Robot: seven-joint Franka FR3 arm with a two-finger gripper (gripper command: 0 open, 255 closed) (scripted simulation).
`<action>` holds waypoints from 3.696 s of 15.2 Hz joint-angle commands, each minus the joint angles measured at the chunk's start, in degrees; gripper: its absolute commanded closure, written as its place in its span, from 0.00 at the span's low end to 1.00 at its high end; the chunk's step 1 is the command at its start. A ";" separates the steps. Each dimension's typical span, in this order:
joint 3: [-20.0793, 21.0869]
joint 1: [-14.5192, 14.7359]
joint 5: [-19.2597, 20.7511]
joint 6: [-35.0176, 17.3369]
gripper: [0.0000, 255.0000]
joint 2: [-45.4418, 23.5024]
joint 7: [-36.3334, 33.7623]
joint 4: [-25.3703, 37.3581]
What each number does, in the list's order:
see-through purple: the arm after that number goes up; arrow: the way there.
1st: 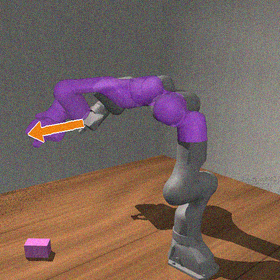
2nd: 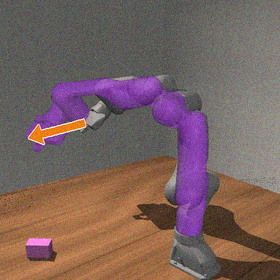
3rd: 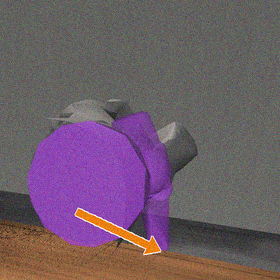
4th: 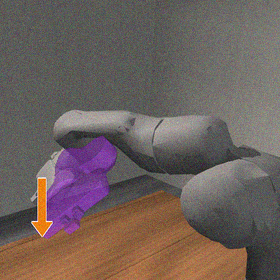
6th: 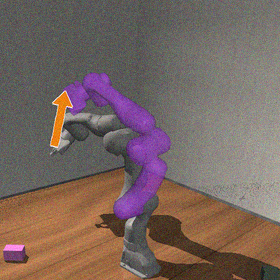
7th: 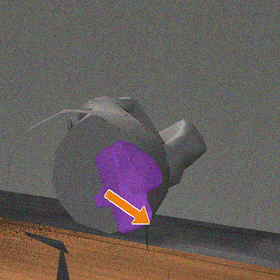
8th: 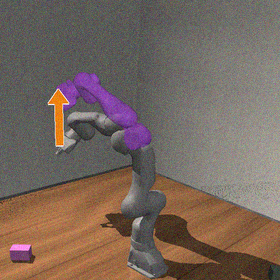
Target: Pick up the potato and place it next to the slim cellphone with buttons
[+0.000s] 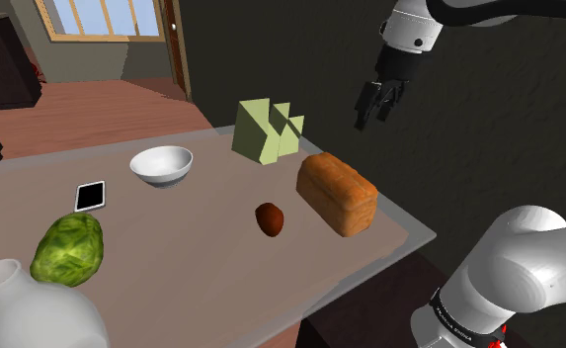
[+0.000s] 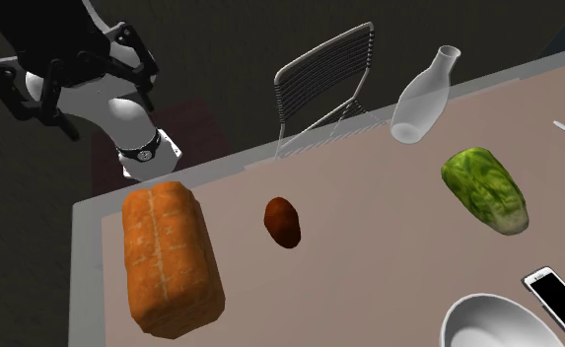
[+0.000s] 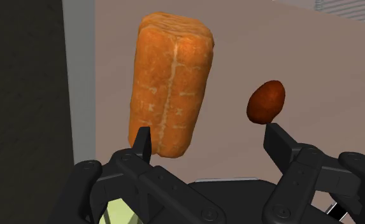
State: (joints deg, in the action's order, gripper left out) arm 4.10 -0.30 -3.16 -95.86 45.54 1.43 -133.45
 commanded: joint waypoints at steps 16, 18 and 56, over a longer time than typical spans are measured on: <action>5.22 3.33 -13.62 -27.99 0.00 -17.79 -8.49 -10.72; 5.90 4.02 -15.64 -31.84 0.00 -21.47 -9.05 -10.77; 8.95 7.79 -24.33 -47.77 1.00 -40.18 -10.29 -6.74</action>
State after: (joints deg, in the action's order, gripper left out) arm 13.11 7.57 -27.76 -144.45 4.63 -8.52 -140.28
